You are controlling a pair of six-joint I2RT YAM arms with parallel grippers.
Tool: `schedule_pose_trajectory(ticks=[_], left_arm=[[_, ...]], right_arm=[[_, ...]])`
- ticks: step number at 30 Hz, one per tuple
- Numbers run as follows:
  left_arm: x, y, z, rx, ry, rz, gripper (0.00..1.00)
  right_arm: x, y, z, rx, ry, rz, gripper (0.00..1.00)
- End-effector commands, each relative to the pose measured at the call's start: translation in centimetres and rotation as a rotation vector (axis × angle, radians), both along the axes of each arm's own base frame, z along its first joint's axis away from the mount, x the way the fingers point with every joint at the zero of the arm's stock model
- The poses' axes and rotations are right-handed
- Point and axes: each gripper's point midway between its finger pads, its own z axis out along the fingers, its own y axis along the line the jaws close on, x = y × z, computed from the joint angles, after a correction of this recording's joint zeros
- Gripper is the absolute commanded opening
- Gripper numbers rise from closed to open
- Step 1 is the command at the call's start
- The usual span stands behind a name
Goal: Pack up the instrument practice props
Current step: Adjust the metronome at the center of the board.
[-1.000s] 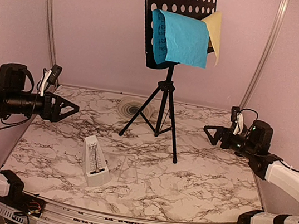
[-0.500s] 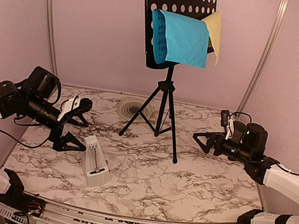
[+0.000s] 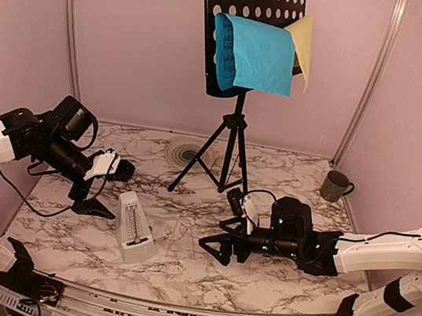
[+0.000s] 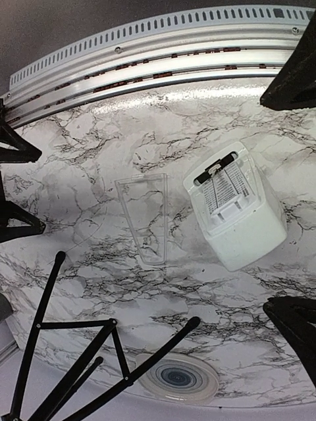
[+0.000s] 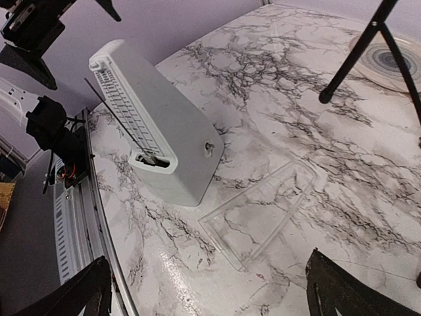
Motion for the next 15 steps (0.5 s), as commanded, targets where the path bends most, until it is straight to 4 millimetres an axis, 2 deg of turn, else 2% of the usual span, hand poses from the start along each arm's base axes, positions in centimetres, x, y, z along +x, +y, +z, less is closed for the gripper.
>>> schedule_pose_trajectory(ticks=[1, 5, 8, 15], left_arm=[[0.0, -0.1, -0.9, 0.054, -0.021, -0.089, 0.99], [0.1, -0.4, -1.7, 0.068, -0.008, -0.123, 0.99], [0.1, -0.6, -2.2, 0.071, 0.0, -0.151, 1.0], [-0.1, -1.0, -2.4, 0.061, 0.012, -0.178, 0.99]], right_arm=[[0.6, 4.4, 3.3, 0.078, -0.1, -0.01, 1.0], [-0.2, 8.1, 2.7, 0.078, -0.12, 0.02, 1.0], [-0.5, 10.7, 3.2, 0.091, -0.157, 0.005, 1.0], [-0.2, 14.8, 3.5, 0.098, -0.214, -0.052, 1.0]])
